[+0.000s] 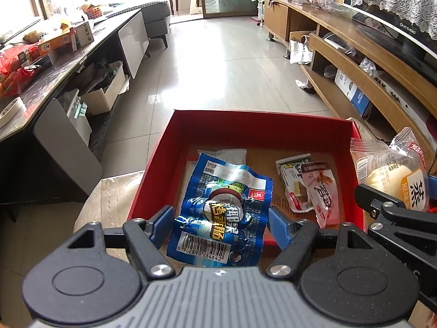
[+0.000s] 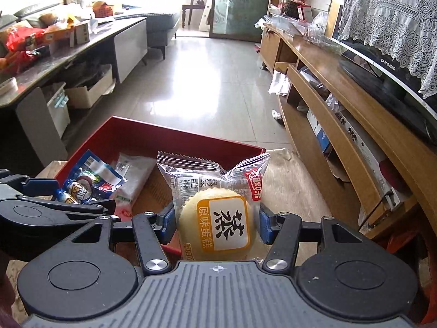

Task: Organize snacks
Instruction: 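Lower the blue packet and bun packet into the red box with both grippers, then open both grippers to release the packets and lift away from the box, then move back to the table and grasp the dark blue bar packet with the left gripper, then grasp the gold square packet with the right gripper while the left holds the blue packet, then lift and carry the dark blue packet and gold packet over the red box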

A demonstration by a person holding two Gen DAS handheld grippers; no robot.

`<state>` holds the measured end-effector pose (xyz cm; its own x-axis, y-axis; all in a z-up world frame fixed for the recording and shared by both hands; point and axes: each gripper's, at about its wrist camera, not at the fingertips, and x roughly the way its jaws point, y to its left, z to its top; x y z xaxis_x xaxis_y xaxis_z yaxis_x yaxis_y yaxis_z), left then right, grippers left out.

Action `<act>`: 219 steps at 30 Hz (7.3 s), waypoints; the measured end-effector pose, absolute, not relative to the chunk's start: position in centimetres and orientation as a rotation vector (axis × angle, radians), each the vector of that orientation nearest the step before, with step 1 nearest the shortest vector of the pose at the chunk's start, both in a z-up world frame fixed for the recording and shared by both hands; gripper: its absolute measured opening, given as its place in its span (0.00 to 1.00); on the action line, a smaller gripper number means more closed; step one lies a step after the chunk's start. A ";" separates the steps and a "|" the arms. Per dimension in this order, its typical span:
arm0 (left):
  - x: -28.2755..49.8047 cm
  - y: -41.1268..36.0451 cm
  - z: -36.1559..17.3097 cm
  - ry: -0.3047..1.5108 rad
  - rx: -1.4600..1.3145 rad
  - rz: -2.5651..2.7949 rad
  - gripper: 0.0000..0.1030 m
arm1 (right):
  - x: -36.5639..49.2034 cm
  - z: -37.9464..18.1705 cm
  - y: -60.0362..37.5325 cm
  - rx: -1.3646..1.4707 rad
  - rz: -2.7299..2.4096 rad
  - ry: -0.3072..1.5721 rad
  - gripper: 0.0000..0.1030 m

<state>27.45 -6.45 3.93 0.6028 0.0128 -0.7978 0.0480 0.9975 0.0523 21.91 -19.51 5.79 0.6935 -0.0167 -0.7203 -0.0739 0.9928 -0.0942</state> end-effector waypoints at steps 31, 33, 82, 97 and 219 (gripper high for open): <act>31.7 -6.7 -0.2 0.969 0.113 0.044 0.68 | 26.0 1.6 -19.1 -0.088 0.075 0.836 0.63; 31.8 -6.7 -0.2 0.969 0.113 0.045 0.68 | 26.1 1.5 -19.1 -0.087 0.079 0.836 0.63; 25.7 -6.6 3.6 0.925 0.046 -0.078 0.69 | 20.8 5.7 -20.3 -0.181 0.008 0.782 0.83; 21.2 -7.3 1.4 1.037 0.017 -0.184 0.69 | 16.8 3.5 -21.8 -0.207 0.008 0.900 0.83; 5.7 -6.7 -5.4 1.217 0.233 -0.315 0.59 | 6.6 -3.9 -21.8 -0.150 0.122 1.230 0.52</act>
<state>5.66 -6.75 -5.44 0.3120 -0.1125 -0.9434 0.3596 0.9331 0.0077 6.64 -21.81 -3.90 0.3299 0.0122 -0.9439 -0.1738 0.9836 -0.0481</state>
